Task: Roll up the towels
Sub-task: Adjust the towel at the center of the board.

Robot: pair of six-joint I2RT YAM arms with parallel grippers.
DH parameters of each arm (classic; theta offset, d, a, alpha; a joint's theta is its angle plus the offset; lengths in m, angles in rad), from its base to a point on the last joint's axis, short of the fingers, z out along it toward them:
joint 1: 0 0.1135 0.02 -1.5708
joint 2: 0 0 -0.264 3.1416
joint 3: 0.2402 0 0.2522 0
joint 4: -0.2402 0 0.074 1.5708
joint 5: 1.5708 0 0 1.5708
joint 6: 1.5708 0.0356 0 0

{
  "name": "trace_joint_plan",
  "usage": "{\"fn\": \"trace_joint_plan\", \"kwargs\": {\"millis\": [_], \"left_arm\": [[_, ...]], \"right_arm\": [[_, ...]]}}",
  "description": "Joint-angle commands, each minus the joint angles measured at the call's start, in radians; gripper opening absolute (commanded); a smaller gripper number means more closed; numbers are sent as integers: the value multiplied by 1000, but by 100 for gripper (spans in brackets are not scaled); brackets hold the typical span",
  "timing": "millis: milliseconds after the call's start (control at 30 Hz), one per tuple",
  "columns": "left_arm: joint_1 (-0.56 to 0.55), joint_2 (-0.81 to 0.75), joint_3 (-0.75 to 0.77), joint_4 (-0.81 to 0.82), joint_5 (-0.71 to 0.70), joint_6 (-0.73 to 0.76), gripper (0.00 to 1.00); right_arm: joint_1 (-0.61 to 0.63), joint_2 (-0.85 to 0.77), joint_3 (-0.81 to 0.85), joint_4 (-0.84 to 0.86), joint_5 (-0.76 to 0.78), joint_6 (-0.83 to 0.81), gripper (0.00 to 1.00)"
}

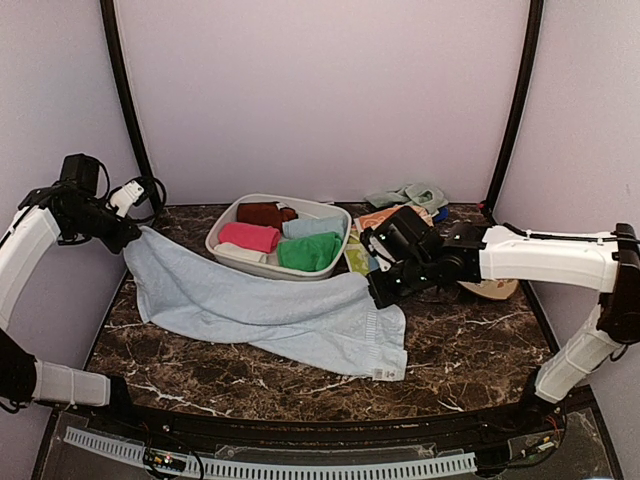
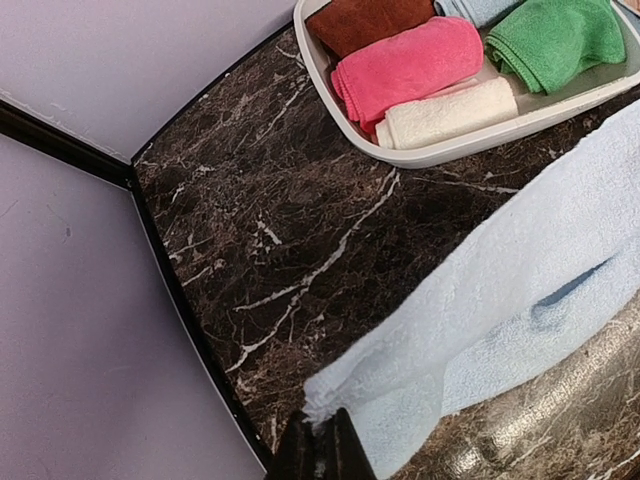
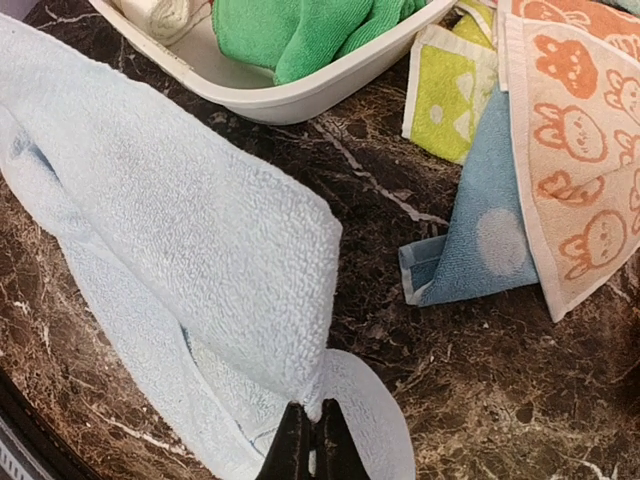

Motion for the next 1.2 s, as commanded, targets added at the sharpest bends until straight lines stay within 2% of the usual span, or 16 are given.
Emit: {"fn": "trace_joint_plan", "kwargs": {"millis": [0,300,400,500,633,733,800,1000,1167], "left_arm": [[4,-25,35,-8,-3,-10,0],[4,-18,84,-5,1,-24,0],[5,-19,99,1,0,-27,0],[4,-18,99,4,-5,-18,0],[4,-8,95,2,-2,-15,0],[4,-5,97,-1,1,-14,0],[3,-2,96,-7,6,-14,0],[4,-1,85,-7,6,-6,0],[4,5,79,-7,9,-9,0]], "right_arm": [[3,-62,32,-34,65,-3,0],[4,-142,5,-45,32,1,0],[18,-155,-78,-47,15,49,0],[94,-132,-171,-10,-21,119,1],[188,-83,-223,31,-112,152,27],[161,-103,-195,12,-103,120,53],[96,-120,-178,19,-149,92,61],[-99,-88,-141,18,-245,-2,68],[-167,23,-69,24,-285,-79,67]]}}
